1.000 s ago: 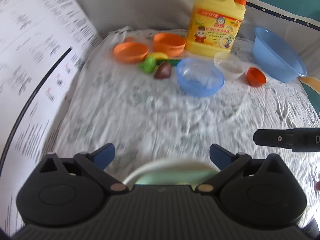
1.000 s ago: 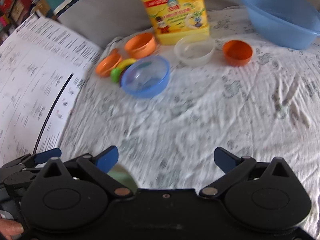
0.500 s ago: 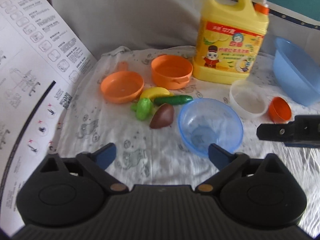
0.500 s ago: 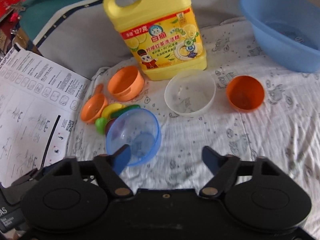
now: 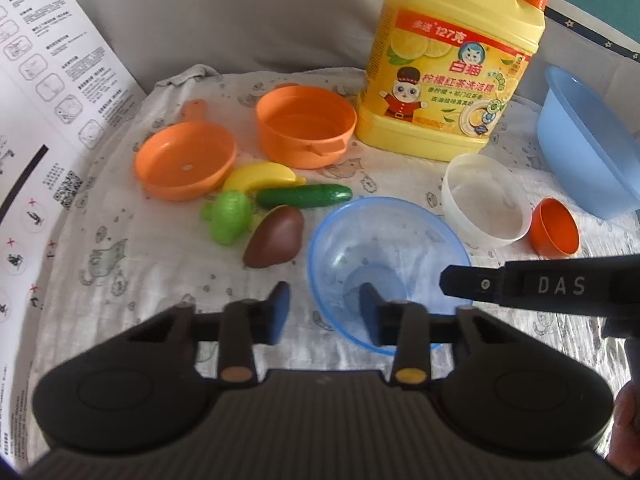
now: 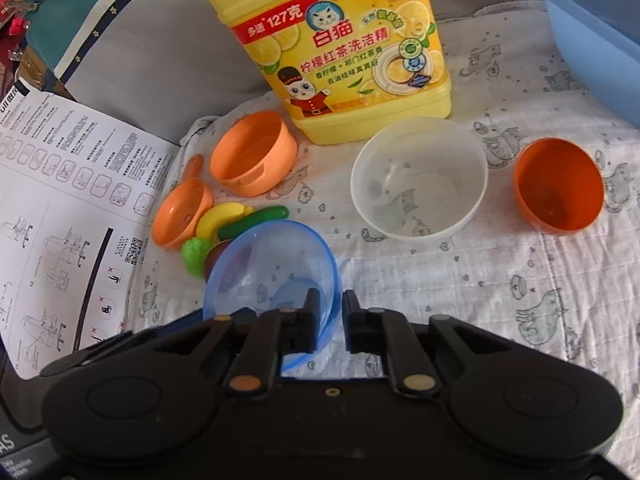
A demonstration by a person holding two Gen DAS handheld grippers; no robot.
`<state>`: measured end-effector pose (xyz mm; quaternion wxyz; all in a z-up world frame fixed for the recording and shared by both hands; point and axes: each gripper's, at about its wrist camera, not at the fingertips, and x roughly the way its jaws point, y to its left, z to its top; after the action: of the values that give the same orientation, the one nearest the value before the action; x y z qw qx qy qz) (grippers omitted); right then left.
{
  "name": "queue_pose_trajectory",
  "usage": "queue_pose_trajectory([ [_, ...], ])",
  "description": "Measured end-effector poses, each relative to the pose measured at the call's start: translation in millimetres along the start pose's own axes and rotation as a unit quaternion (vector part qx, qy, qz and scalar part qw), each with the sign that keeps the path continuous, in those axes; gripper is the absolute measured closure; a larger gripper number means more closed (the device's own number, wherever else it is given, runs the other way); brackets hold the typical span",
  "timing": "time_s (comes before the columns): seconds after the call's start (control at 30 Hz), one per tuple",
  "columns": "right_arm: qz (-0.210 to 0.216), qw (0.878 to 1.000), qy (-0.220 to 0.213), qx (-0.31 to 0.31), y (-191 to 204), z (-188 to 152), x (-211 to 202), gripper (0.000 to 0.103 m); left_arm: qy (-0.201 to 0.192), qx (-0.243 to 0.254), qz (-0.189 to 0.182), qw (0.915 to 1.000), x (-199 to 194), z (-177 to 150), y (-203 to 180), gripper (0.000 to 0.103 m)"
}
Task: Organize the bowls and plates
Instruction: 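Close both grippers on the blue bowl rim, then carry the blue bowl with both grippers toward the plate stack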
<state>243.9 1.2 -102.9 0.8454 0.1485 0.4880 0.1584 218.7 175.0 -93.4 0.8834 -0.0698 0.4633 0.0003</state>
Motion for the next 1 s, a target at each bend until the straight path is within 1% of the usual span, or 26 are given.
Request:
queue_pose_trajectory([
  [0.1, 0.005, 1.0, -0.001, -0.003, 1, 0, 1, 0.094, -0.002, 0.002, 0.002, 1.0, 1, 0, -2, 0.077],
  [0.2, 0.002, 1.0, 0.0, 0.003, -1, 0, 0, 0.094, -0.001, 0.002, 0.004, 1.0, 0, 0, -3, 0.08],
  [0.43, -0.003, 1.0, -0.001, 0.006, -7, -5, -16, 0.094, -0.003, 0.007, 0.0, 1.0, -12, -4, -14, 0.08],
  [0.57, -0.011, 1.0, -0.008, -0.003, -9, -11, -33, 0.094, 0.0, 0.011, -0.005, 0.9999, -22, -9, -23, 0.08],
  [0.73, -0.025, 0.999, -0.032, -0.033, -10, -23, -61, 0.093, 0.003, 0.022, -0.016, 0.9996, -39, -22, -38, 0.08],
  [1.0, -0.024, 0.999, -0.036, -0.021, -29, -54, -103, 0.093, 0.013, 0.043, -0.031, 0.9985, -70, -54, -66, 0.079],
])
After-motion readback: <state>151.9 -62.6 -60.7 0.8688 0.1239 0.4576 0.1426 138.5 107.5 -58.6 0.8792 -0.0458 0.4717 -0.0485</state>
